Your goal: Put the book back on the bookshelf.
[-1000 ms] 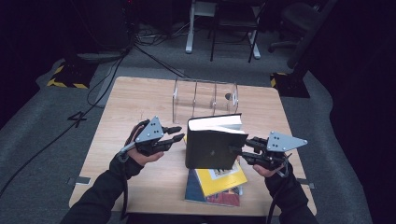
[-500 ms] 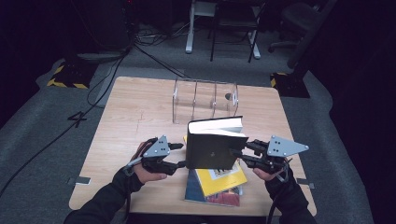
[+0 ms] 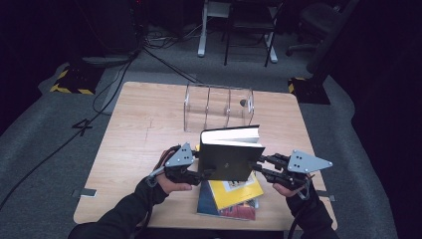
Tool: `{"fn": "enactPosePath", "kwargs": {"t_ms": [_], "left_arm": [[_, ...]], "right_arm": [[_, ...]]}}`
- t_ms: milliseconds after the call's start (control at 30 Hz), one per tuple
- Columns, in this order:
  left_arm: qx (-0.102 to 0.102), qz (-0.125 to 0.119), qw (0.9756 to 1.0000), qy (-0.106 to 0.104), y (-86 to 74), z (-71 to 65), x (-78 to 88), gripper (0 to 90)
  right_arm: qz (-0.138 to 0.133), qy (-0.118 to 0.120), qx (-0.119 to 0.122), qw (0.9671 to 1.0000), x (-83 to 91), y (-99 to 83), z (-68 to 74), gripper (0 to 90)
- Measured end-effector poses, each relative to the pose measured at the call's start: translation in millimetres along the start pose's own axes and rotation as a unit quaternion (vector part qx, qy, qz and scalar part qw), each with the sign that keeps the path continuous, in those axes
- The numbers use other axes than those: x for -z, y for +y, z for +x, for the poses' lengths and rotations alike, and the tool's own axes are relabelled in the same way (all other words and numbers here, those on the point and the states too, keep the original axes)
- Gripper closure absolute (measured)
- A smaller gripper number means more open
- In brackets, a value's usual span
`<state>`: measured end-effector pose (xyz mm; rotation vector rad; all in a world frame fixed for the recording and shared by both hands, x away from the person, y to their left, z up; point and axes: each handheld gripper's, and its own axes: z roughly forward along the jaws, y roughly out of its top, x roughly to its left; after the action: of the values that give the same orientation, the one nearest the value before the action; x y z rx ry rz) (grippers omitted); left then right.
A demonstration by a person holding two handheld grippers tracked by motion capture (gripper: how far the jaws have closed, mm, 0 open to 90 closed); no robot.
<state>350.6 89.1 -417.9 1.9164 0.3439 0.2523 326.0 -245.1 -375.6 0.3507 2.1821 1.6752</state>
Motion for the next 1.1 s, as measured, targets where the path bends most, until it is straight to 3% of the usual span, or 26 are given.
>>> {"fn": "enactPosePath", "kwargs": {"t_ms": [133, 233, 367, 533, 733, 1100], "left_arm": [[-0.003, -0.017, 0.9998, -0.010, 8.2, 1.9, 1.2, 39.0], [-0.011, -0.025, 0.9994, -0.019, 13.7, 1.3, 2.1, 42.3], [-0.021, -0.027, 0.9991, -0.024, 17.5, 0.5, 3.0, 44.1], [-0.026, -0.053, 0.9976, -0.036, 33.2, -0.6, 4.5, 45.3], [-0.035, -0.062, 0.9968, -0.038, 44.6, -3.9, 0.9, 47.8], [-0.031, -0.076, 0.9961, -0.031, 63.7, -4.8, -2.5, 46.1]], "right_arm": [[0.023, -0.031, 0.003, 0.9993, 5.5, -9.4, -2.0, 62.0], [0.034, -0.068, -0.006, 0.9971, 7.6, -16.3, -5.3, 47.0], [0.048, -0.071, -0.030, 0.9958, 1.1, -26.7, -7.1, 35.3], [0.060, -0.059, -0.048, 0.9952, -13.7, -34.9, -8.3, 26.3], [0.081, -0.048, -0.051, 0.9942, -30.6, -42.7, -5.3, 27.5], [0.084, -0.042, -0.056, 0.9940, -39.6, -46.8, -2.2, 25.6]]}}
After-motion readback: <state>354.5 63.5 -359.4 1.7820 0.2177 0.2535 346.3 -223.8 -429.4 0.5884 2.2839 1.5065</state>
